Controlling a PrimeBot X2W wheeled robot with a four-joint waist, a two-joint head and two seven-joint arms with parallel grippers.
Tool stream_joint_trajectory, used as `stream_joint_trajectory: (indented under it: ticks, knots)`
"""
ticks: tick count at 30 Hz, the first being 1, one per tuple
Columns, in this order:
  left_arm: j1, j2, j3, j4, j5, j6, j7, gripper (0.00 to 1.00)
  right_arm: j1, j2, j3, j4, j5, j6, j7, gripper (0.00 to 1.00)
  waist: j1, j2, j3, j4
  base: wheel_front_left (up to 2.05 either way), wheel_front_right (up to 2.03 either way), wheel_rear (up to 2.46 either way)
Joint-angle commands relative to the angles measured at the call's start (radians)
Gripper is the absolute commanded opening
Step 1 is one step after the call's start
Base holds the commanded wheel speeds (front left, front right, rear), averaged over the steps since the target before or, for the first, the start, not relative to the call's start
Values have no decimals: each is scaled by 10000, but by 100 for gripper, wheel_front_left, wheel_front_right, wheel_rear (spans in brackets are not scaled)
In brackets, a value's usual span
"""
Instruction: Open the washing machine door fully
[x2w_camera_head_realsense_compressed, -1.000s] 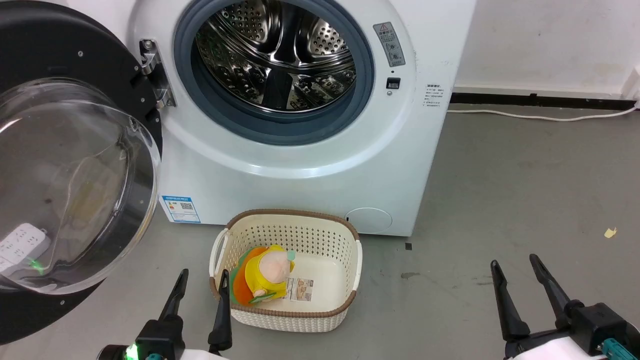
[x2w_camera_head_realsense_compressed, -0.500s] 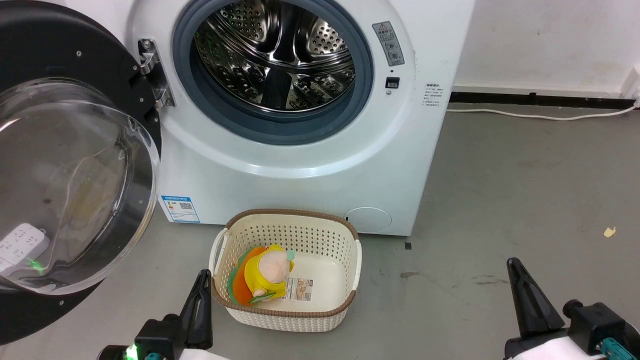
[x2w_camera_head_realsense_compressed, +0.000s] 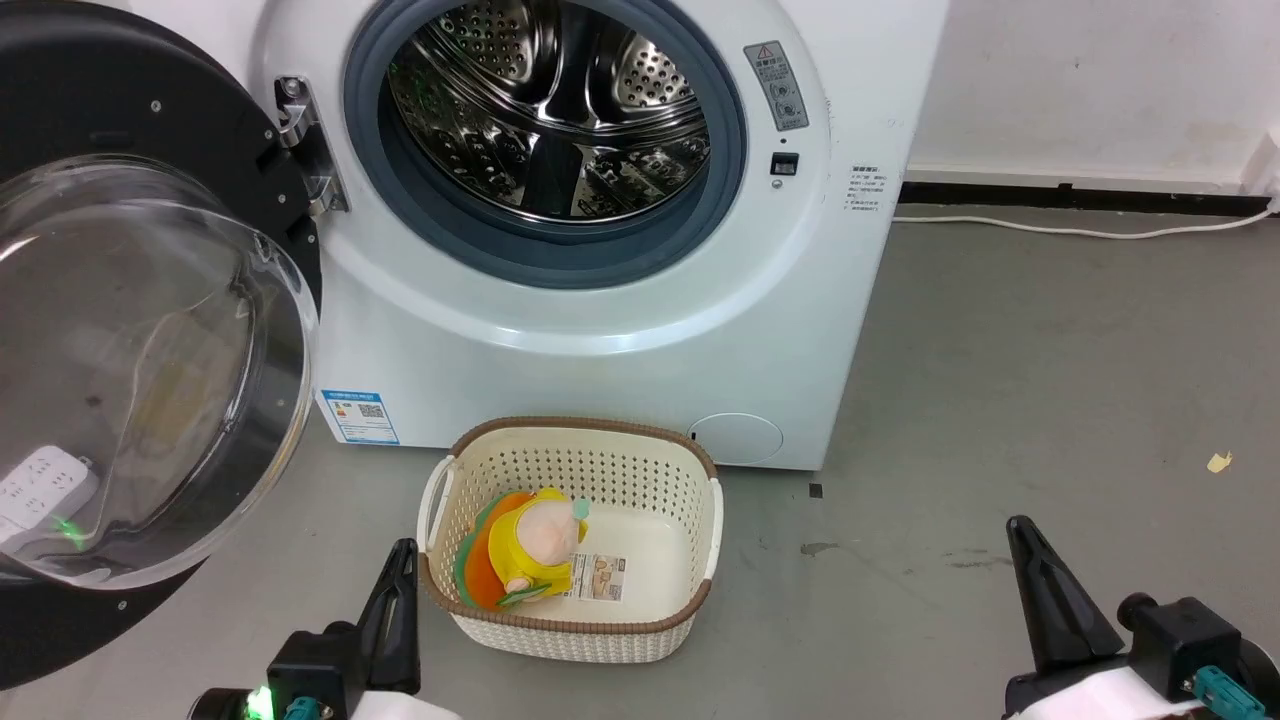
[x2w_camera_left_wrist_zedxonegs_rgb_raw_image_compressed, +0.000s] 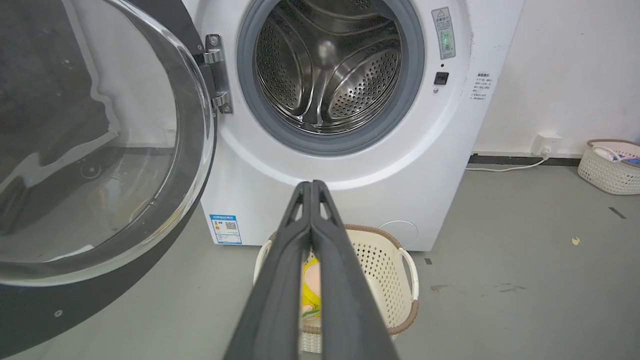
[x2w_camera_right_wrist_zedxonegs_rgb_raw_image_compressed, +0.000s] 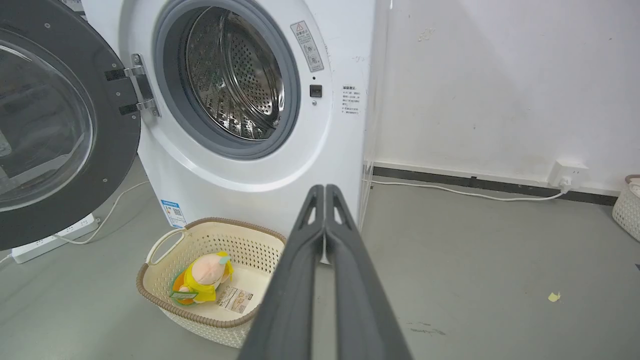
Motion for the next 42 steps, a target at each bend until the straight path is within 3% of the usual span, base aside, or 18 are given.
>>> stream_joint_trajectory:
  ticks: [1,42]
  knots:
    - [-109,-35,50,-70,89,-54,57,0,-60,10,30,-72,-98,2,53,0,0,0,1,0,0,0,0]
    - [-290,-105,303,-375,409,-154,874,0,-181,22,189,-391,-294,4,873,0,0,0,43,-15,0,0,0]
